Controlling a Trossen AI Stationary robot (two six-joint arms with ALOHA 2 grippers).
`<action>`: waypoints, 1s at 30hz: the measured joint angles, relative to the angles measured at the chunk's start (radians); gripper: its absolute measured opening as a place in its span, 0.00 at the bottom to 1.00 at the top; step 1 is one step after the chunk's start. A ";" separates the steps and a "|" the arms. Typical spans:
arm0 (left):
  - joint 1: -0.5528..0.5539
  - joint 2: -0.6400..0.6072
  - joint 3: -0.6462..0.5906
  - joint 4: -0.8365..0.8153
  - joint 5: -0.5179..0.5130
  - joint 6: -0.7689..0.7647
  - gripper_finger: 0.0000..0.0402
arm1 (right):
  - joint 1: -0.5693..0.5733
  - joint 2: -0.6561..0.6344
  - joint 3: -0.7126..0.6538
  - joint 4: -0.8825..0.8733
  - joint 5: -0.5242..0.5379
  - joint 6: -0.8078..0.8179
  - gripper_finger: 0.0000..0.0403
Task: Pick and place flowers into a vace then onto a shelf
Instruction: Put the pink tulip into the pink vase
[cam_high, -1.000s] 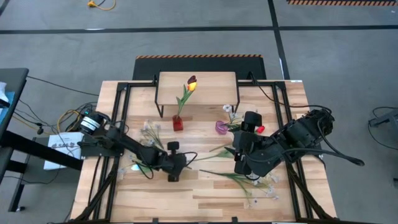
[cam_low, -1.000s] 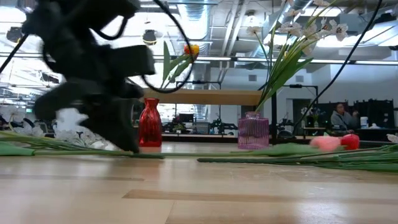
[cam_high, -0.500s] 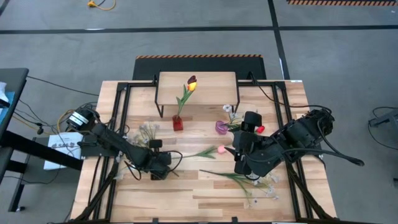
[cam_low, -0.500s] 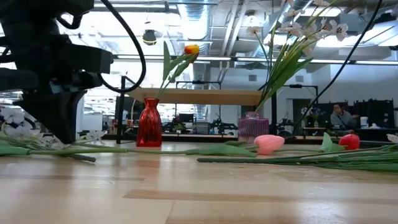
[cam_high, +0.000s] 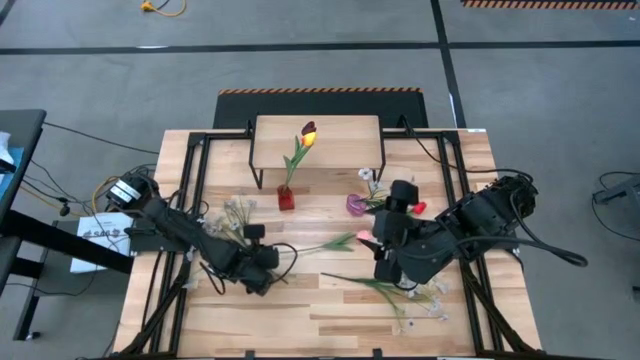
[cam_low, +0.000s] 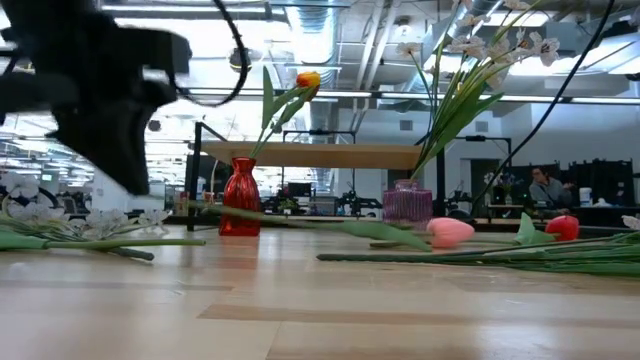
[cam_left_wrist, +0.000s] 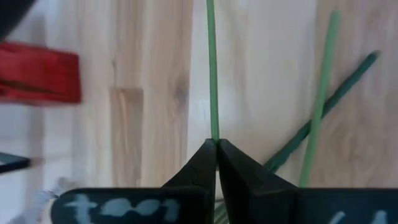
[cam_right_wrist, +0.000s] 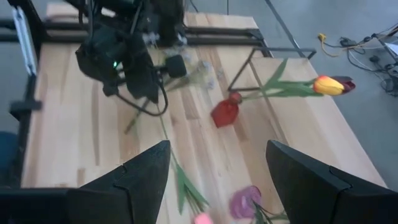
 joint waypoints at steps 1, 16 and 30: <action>-0.009 0.000 0.015 -0.010 -0.011 0.000 0.00 | -0.001 0.000 0.000 0.017 0.000 0.000 0.65; -0.152 -0.045 0.224 -0.147 -0.086 -0.021 0.00 | -0.006 0.000 0.000 0.102 0.016 0.006 0.65; -0.308 -0.241 0.295 -0.142 -0.348 -0.069 0.00 | 0.007 -0.134 0.017 0.371 0.343 -0.103 0.65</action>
